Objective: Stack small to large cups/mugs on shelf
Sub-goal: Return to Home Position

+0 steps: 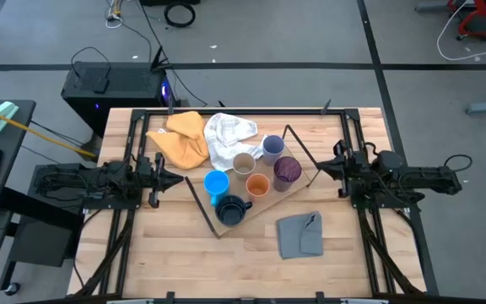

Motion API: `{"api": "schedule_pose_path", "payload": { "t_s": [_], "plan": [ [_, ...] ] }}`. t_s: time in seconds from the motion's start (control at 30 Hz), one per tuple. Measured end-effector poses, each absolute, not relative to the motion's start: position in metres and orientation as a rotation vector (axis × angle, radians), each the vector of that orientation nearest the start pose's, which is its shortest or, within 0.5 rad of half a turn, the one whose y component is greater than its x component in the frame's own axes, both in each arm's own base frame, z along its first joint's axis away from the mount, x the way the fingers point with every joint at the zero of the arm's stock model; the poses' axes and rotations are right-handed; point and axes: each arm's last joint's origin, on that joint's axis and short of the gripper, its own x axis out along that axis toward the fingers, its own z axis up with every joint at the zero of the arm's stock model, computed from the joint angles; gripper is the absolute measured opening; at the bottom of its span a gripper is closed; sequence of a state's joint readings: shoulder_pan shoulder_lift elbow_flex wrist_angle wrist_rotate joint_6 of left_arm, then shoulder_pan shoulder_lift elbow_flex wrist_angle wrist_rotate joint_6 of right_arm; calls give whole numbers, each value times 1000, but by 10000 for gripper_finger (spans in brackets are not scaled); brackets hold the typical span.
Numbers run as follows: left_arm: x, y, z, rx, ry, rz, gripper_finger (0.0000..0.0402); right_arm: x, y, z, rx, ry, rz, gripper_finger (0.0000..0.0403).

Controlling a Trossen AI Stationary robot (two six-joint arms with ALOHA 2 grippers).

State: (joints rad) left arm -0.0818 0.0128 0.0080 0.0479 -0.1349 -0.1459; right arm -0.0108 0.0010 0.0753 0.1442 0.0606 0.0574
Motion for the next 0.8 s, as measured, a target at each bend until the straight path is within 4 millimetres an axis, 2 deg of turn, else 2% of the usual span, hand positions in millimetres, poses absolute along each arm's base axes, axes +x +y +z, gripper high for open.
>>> {"api": "schedule_pose_path", "payload": {
  "t_s": [0.13, 0.27, 0.33, 0.47, 0.7, 0.8],
  "plan": [
    [98, -4, 170, -151, -47, 50, 29, 89, -1, 208, 29, -270, -84, 0],
    [98, -4, 170, -151, -47, 50, 23, 81, -1, 231, -35, -336, -89, 0],
    [98, -4, 170, -151, -47, 50, 23, 77, -1, 238, -68, -295, -94, 0],
    [98, -4, 170, -151, -47, 50, 30, 76, -2, 237, -52, -211, -125, 0],
    [98, -4, 170, -151, -47, 50, 39, 72, -2, 250, -79, -362, -111, 0],
    [98, -4, 170, -151, -47, 50, 37, 72, -2, 249, -96, -351, -142, 0]
  ]
}}
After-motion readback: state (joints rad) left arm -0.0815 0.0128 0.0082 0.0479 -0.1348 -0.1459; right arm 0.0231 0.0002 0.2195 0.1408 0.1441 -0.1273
